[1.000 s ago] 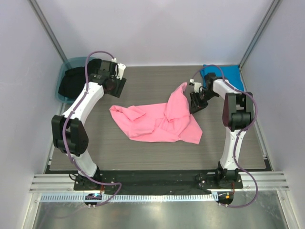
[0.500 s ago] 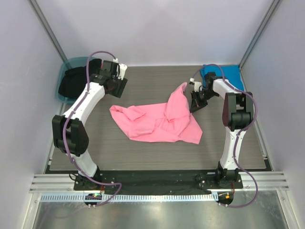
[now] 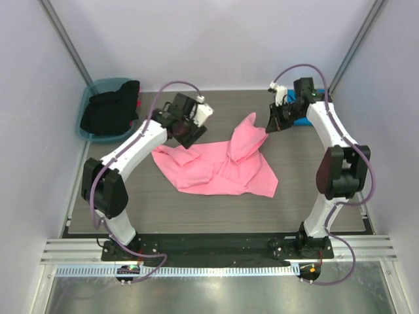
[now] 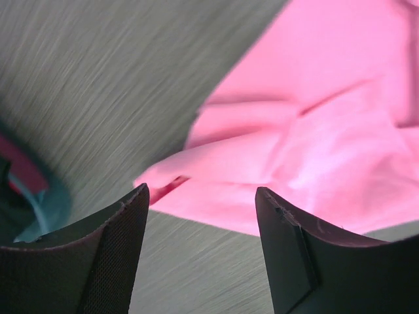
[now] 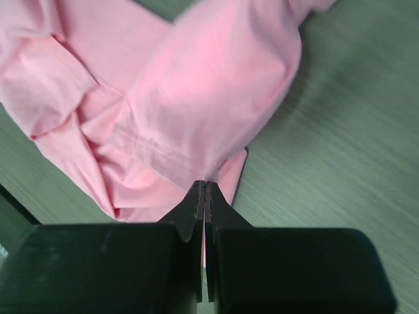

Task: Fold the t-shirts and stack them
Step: Flatten the tshirt out

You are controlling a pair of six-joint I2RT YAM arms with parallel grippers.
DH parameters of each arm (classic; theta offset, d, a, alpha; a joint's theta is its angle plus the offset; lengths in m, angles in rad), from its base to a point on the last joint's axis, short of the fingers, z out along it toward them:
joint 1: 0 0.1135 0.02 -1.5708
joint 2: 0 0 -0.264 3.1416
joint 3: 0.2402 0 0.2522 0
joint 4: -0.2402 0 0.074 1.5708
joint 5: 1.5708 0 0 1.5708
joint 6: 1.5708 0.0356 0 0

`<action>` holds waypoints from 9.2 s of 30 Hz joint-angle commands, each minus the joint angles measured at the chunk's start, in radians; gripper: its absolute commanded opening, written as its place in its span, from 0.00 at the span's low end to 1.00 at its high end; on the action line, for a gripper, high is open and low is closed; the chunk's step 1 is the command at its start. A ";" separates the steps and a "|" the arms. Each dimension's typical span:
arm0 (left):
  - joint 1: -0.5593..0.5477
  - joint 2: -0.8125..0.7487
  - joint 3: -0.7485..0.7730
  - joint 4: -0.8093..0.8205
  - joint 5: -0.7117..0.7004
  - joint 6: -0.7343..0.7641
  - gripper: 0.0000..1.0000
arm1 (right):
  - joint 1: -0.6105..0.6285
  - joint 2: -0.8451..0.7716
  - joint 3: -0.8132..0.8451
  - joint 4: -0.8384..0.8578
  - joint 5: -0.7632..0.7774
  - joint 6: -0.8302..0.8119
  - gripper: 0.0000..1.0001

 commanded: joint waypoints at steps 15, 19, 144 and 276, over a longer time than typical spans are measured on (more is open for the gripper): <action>-0.116 0.043 -0.167 0.030 -0.108 0.142 0.69 | 0.000 -0.130 0.094 0.004 -0.060 0.042 0.01; -0.116 0.101 -0.138 0.031 -0.114 0.139 0.70 | 0.000 -0.118 0.108 0.004 -0.062 0.041 0.01; 0.007 0.307 0.002 0.094 -0.137 0.013 0.00 | 0.001 -0.071 0.056 0.065 -0.039 0.082 0.01; 0.312 0.420 0.367 0.562 0.044 0.215 0.00 | 0.024 0.194 0.376 0.665 0.599 0.011 0.01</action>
